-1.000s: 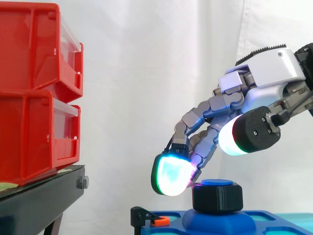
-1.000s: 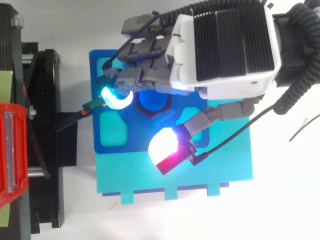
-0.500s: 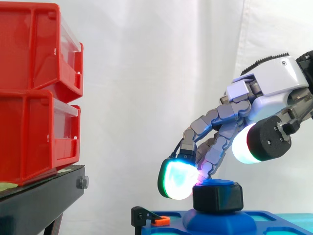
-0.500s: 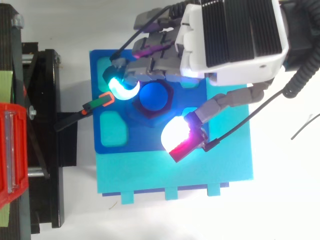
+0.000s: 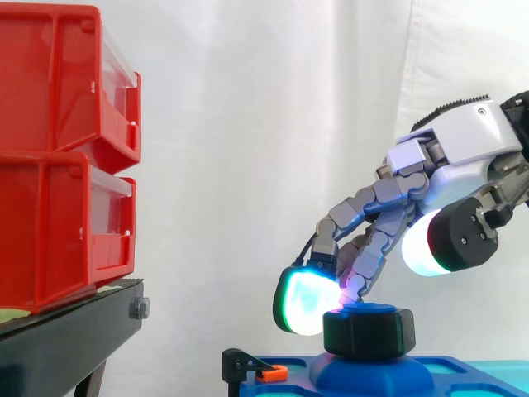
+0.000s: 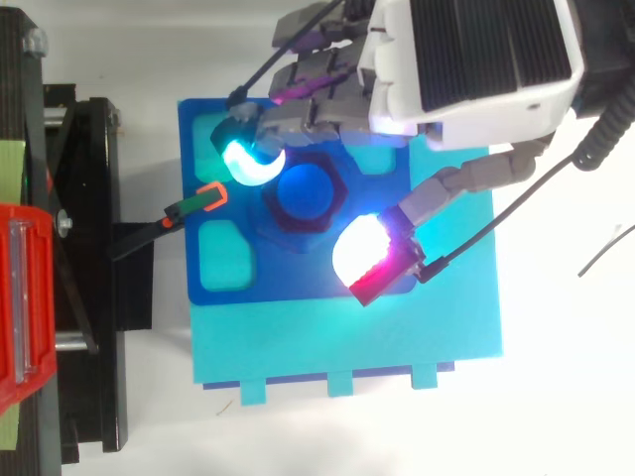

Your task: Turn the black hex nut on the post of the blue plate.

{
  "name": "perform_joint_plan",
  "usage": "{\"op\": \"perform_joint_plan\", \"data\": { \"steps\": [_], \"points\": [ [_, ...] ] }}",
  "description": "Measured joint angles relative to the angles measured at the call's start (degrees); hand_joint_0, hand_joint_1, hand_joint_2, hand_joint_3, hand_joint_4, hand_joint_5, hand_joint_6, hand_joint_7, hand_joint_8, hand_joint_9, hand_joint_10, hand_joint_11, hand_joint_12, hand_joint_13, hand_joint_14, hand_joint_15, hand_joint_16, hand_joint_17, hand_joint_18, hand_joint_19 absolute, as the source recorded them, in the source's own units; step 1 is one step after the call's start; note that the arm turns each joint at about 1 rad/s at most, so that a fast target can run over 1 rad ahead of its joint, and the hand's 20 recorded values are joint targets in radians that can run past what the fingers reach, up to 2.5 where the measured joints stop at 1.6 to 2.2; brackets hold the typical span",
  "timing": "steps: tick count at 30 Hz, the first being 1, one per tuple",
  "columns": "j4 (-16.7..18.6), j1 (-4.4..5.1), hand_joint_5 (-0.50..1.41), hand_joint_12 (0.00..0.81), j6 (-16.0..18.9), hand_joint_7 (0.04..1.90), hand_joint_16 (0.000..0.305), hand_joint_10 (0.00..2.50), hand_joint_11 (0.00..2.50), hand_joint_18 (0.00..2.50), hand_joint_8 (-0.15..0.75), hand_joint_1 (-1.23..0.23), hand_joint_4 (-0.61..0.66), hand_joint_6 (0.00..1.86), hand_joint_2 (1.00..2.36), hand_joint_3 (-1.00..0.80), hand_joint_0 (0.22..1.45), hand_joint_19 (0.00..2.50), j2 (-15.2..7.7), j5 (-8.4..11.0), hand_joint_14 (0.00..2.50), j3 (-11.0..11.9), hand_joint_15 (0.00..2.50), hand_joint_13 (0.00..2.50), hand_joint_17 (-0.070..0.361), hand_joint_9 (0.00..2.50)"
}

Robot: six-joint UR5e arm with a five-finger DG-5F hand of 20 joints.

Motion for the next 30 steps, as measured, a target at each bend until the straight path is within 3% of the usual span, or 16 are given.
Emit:
{"op": "perform_joint_plan", "data": {
  "steps": [14,26,30],
  "points": [
    [0.06,-1.38,-0.15,0.416,0.66,0.75,0.054,0.00,0.00,0.37,0.339,-0.40,0.30,0.50,1.00,-0.50,0.53,0.22,0.06,-3.06,0.00,0.61,0.07,0.57,0.121,0.72],
    [0.15,-0.87,-0.15,0.417,2.40,0.75,0.054,0.00,0.00,0.37,0.340,-0.40,0.31,0.50,1.00,-0.50,0.53,0.22,0.03,-3.02,0.00,3.38,0.07,0.58,0.121,0.73],
    [1.13,-0.38,-0.15,0.417,4.05,0.75,0.054,0.00,0.00,0.37,0.341,-0.40,0.31,0.50,1.00,-0.50,0.53,0.22,0.02,-1.75,0.00,3.62,0.07,0.58,0.121,0.73]
  ]
}}
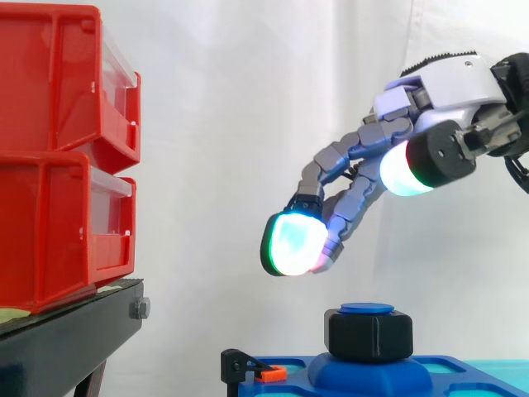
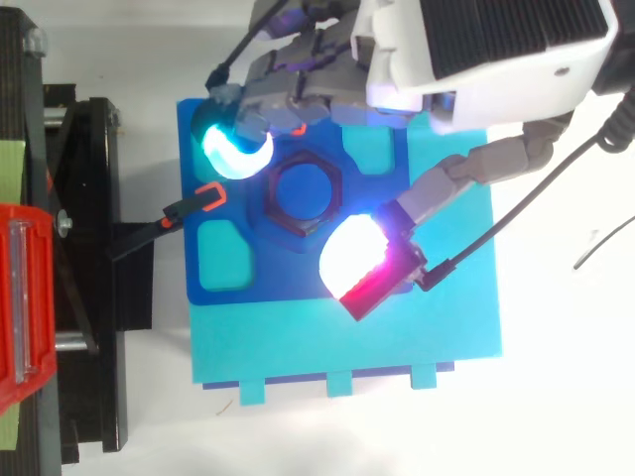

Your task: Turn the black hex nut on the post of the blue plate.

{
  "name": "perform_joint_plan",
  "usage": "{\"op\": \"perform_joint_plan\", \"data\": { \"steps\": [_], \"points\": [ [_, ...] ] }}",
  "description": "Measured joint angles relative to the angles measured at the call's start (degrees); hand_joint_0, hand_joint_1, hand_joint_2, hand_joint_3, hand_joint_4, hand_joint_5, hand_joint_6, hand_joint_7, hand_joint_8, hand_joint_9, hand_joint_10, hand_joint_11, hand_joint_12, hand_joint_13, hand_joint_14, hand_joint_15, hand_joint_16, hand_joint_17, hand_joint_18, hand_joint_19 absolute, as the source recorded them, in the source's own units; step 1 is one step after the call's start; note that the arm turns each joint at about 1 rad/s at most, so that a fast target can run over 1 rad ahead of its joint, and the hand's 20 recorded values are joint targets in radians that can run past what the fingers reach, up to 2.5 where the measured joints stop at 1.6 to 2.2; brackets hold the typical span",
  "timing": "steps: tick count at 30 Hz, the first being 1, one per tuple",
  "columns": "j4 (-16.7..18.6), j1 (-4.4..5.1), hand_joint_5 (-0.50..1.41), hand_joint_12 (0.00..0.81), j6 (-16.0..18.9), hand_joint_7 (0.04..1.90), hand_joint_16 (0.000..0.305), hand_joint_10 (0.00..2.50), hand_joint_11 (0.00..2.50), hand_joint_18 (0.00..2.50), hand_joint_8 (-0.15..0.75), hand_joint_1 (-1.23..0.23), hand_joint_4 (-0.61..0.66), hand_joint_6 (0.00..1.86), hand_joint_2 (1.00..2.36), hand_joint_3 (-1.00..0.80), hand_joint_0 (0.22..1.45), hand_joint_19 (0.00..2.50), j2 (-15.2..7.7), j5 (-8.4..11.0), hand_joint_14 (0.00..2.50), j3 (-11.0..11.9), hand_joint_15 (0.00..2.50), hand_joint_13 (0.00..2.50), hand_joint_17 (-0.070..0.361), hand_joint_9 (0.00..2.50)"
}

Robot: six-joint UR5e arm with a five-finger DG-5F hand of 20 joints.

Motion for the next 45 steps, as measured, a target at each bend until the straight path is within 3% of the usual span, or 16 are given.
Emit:
{"op": "perform_joint_plan", "data": {
  "steps": [6,9,15,18,20,26,45],
  "points": [
    [6.17,1.06,-0.15,0.416,0.72,0.75,0.054,0.00,0.00,0.37,0.340,-0.41,0.31,0.50,1.00,-0.50,0.53,0.23,-0.01,1.60,0.00,-2.36,0.07,0.58,0.121,0.74],
    [7.35,1.47,-0.15,0.423,0.77,0.75,0.055,0.00,0.00,0.38,0.347,-0.42,0.31,0.50,1.00,-0.50,0.51,0.23,-0.01,2.13,0.00,-2.87,0.08,0.58,0.125,0.74],
    [7.76,2.36,-0.16,0.450,0.79,0.75,0.061,0.00,0.00,0.39,0.361,-0.44,0.32,0.50,1.00,-0.50,0.44,0.23,-0.02,3.72,0.00,-2.99,0.08,0.58,0.138,0.72],
    [7.73,2.70,-0.18,0.466,0.79,0.75,0.064,0.00,0.00,0.40,0.366,-0.55,0.31,0.50,1.00,-0.50,0.41,0.22,-0.02,4.24,0.00,-3.01,0.08,0.56,0.145,0.68],
    [7.71,2.92,-0.20,0.449,0.76,0.77,0.061,0.00,0.00,0.36,0.345,-0.72,0.28,0.50,1.00,-0.50,0.43,0.21,-0.02,4.59,0.00,-3.05,0.08,0.54,0.136,0.62],
    [7.64,3.45,-0.22,0.422,0.68,0.78,0.052,0.00,0.05,0.35,0.309,-0.88,0.22,0.50,1.00,-0.50,0.48,0.18,-0.02,5.55,0.00,-3.07,0.08,0.51,0.118,0.56],
    [7.93,4.17,-0.21,0.419,0.06,0.78,0.052,0.00,0.05,0.34,0.317,-0.85,0.25,0.50,1.00,-0.50,0.48,0.18,-0.02,6.80,0.00,-4.08,0.07,0.50,0.117,0.55]
  ]
}}
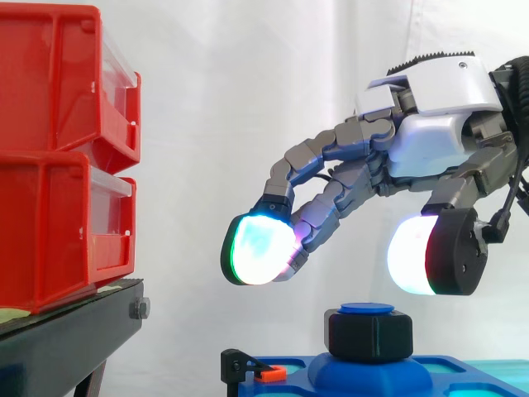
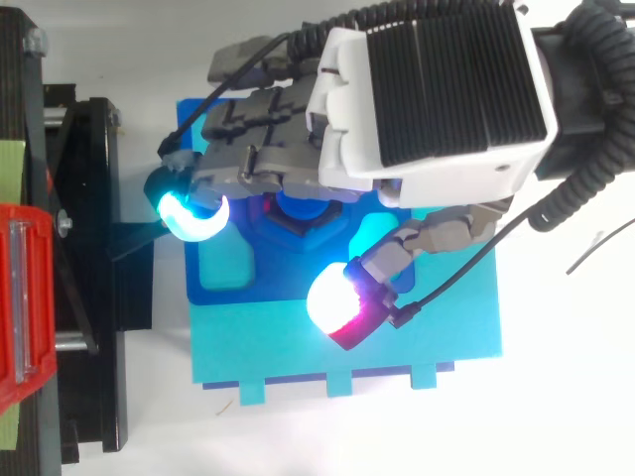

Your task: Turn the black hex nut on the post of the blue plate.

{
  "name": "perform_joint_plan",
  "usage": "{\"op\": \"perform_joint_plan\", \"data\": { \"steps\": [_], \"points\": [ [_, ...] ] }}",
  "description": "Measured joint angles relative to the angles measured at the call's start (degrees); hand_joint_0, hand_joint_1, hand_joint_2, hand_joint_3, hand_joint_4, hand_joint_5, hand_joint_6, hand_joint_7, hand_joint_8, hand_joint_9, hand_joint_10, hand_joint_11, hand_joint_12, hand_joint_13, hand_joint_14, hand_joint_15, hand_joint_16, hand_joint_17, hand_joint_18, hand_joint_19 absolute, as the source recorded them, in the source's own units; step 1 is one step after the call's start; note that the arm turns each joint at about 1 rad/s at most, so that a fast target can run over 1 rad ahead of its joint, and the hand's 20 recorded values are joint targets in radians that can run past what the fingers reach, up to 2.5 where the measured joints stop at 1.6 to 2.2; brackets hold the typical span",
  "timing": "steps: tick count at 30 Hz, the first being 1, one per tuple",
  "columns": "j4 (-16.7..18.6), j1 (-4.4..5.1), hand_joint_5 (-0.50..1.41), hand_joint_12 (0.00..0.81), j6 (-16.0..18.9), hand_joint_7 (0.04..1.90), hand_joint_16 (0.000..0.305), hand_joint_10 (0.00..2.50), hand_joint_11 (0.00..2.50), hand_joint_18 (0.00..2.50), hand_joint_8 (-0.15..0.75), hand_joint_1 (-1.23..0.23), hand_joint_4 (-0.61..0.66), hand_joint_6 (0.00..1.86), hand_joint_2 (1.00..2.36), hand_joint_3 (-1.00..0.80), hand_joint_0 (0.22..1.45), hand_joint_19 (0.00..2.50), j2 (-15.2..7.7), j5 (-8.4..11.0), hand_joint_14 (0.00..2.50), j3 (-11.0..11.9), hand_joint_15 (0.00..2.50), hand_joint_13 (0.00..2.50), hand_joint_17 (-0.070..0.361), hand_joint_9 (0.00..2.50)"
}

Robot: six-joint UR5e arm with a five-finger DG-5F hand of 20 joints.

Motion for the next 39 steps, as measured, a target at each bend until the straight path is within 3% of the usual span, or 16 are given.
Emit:
{"op": "perform_joint_plan", "data": {
  "steps": [11,20,29,39],
  "points": [
    [2.43,0.19,-0.21,0.430,-0.24,0.77,0.053,0.00,0.06,0.35,0.331,-0.81,0.26,0.50,1.00,-0.50,0.47,0.19,-0.02,0.92,0.00,-1.47,0.08,0.51,0.120,0.57],
    [2.57,0.38,-0.20,0.455,-0.23,0.77,0.059,0.00,0.05,0.37,0.351,-0.74,0.28,0.50,1.00,-0.50,0.42,0.20,-0.03,1.74,0.00,-2.19,0.08,0.52,0.133,0.59],
    [2.39,0.50,-0.18,0.485,-0.04,0.80,0.066,0.00,0.05,0.40,0.386,-0.56,0.33,0.50,1.00,-0.50,0.37,0.20,-0.05,1.87,0.00,-3.19,0.08,0.54,0.149,0.61],
    [2.06,0.47,-0.16,0.488,-0.17,0.91,0.066,0.00,0.05,0.43,0.397,-0.50,0.39,0.50,1.00,-0.50,0.38,0.21,-0.06,1.72,0.00,-3.22,0.08,0.56,0.149,0.65]
  ]
}}
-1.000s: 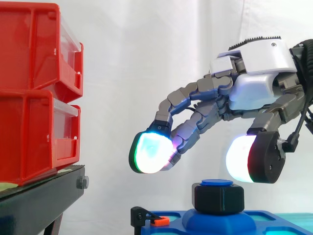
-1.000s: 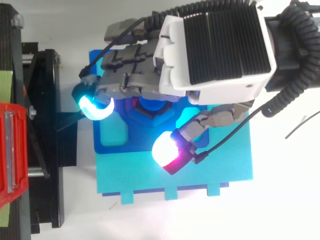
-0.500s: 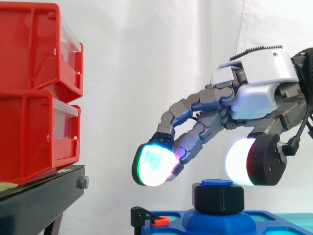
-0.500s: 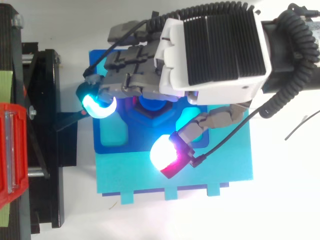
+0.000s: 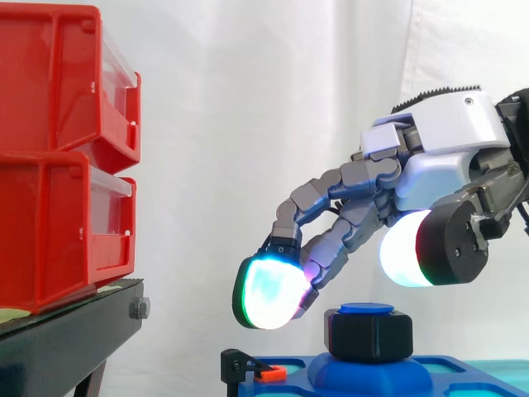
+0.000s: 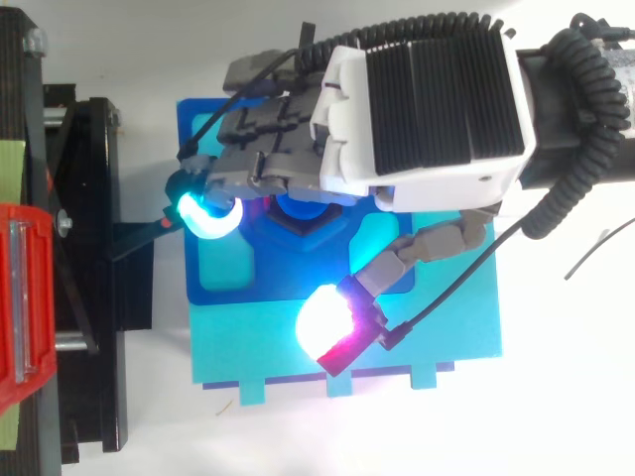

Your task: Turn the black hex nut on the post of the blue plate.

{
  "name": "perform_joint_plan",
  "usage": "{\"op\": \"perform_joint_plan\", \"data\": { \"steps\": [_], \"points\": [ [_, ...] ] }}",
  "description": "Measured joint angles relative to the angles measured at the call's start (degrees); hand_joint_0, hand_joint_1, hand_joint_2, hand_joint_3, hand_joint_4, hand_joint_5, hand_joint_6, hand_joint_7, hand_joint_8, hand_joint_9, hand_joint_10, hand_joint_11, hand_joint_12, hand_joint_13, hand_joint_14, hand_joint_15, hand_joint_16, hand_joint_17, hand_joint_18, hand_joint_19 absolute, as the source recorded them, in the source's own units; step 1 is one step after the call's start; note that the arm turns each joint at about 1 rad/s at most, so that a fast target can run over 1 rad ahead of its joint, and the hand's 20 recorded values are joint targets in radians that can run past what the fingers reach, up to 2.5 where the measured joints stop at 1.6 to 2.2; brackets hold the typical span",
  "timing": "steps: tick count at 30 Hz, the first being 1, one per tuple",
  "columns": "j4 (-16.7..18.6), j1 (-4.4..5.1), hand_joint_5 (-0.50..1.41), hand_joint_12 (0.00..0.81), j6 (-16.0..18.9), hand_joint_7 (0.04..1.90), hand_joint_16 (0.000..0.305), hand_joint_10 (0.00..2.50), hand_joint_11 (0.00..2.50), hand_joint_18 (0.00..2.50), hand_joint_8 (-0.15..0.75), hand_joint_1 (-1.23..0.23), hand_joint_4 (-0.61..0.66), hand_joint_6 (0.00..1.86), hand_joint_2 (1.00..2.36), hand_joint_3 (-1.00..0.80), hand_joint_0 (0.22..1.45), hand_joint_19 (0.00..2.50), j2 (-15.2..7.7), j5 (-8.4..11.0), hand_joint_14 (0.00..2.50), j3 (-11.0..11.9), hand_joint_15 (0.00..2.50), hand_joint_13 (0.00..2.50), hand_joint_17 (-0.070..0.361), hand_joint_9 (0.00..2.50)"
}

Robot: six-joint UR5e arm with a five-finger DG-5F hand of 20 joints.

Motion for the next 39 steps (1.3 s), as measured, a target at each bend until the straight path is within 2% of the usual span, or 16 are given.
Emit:
{"op": "perform_joint_plan", "data": {
  "steps": [9,20,32,39],
  "points": [
    [-2.54,-0.42,-0.15,0.486,-0.78,0.91,0.066,0.00,0.06,0.45,0.403,-0.50,0.40,0.50,1.00,-0.50,0.38,0.21,0.03,-0.48,0.00,0.00,0.09,0.58,0.149,0.66],
    [-2.65,-1.13,-0.15,0.486,-1.19,0.90,0.066,0.00,0.06,0.47,0.401,-0.49,0.39,0.50,1.00,-0.50,0.38,0.21,0.02,-2.05,0.00,0.00,0.09,0.60,0.148,0.67],
    [-2.51,-1.76,-0.15,0.485,-1.82,0.90,0.066,0.00,0.05,0.49,0.400,-0.48,0.39,0.50,1.00,-0.50,0.39,0.22,0.03,-2.54,0.01,0.00,0.09,0.61,0.148,0.68],
    [-2.75,-2.85,-0.15,0.485,-2.32,0.89,0.066,0.00,0.06,0.49,0.402,-0.48,0.38,0.50,1.00,-0.50,0.39,0.22,0.04,-3.96,0.00,0.01,0.10,0.61,0.148,0.68]
  ]
}}
